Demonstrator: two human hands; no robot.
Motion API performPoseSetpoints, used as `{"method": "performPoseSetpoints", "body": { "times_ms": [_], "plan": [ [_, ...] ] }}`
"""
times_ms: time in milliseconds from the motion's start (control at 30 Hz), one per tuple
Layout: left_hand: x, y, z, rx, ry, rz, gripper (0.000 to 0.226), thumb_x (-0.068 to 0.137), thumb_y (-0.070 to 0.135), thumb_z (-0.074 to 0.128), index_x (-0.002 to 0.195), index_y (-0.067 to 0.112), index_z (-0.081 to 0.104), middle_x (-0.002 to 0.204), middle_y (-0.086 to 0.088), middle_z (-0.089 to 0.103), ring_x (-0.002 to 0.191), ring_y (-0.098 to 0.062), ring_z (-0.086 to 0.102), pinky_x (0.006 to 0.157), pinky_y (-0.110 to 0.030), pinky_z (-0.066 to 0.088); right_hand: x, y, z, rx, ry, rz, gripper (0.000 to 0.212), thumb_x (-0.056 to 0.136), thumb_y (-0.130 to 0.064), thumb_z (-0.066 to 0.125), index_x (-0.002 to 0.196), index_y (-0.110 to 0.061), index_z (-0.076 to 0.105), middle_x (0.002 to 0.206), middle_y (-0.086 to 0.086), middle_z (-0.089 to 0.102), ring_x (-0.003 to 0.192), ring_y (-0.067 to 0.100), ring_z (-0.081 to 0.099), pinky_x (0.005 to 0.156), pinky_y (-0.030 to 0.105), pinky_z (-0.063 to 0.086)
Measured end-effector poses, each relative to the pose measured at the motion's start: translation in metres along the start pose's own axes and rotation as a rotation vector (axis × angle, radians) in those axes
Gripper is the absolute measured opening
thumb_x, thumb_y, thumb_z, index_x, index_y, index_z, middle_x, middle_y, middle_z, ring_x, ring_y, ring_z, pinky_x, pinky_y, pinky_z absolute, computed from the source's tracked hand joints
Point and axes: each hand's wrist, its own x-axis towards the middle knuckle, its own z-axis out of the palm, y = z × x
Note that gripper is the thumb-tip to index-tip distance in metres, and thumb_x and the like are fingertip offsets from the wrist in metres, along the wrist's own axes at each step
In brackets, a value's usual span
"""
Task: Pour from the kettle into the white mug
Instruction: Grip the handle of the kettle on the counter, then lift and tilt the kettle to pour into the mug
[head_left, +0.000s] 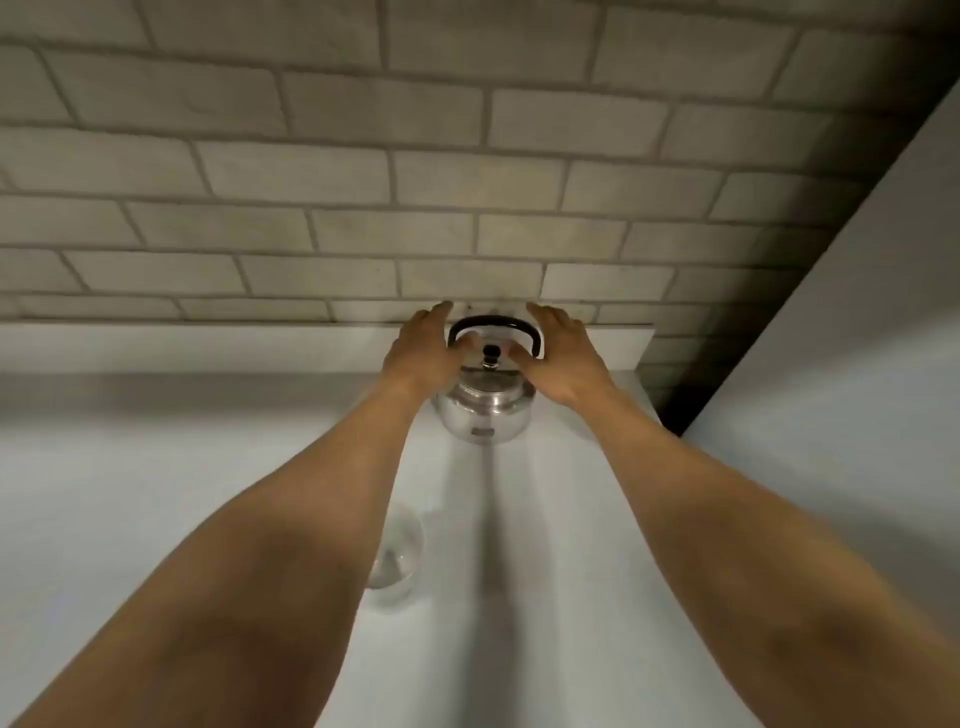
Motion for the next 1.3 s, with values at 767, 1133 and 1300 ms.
{"method": "performPoseSetpoints", "body": {
  "times_ms": [767, 1133, 1300],
  "plan": [
    [-0.028, 0.020, -0.019, -0.123, 0.018, 0.112, 0.026, 0.097, 0.025, 0.066, 0.123, 0.026, 0.070, 0.110, 0.000, 0.076, 0.084, -0.021, 0.075, 0.090, -0.038, 0.058, 0.005, -0.013, -0.032, 0.319, -0.023, -0.144, 0.030, 0.091, -0.062, 0.066, 0.080, -0.034, 0.069, 0.065, -0.029, 0.064, 0.061, -0.010, 0.058, 0.053, 0.007, 0.038],
    [-0.183, 0.026, -0.018, 0.225, 0.240, 0.595, 0.044, 0.097, 0.049, 0.062, 0.136, 0.029, 0.062, 0.144, 0.007, 0.059, 0.122, -0.021, 0.058, 0.092, -0.037, 0.054, -0.093, -0.035, -0.095, 0.243, 0.128, -0.221, 0.038, 0.094, -0.058, 0.066, 0.097, -0.022, 0.077, 0.087, -0.002, 0.077, 0.081, 0.013, 0.070, 0.073, 0.032, 0.051],
    [-0.224, 0.027, 0.006, 0.279, 0.140, 0.548, 0.056, 0.102, 0.053, 0.051, 0.153, 0.032, 0.044, 0.160, 0.010, 0.043, 0.133, -0.021, 0.050, 0.098, -0.038, 0.052, -0.134, -0.029, -0.097, 0.287, 0.146, -0.205, 0.035, 0.093, -0.058, 0.069, 0.091, -0.024, 0.077, 0.081, -0.001, 0.075, 0.071, 0.010, 0.065, 0.066, 0.023, 0.049]
  ]
}}
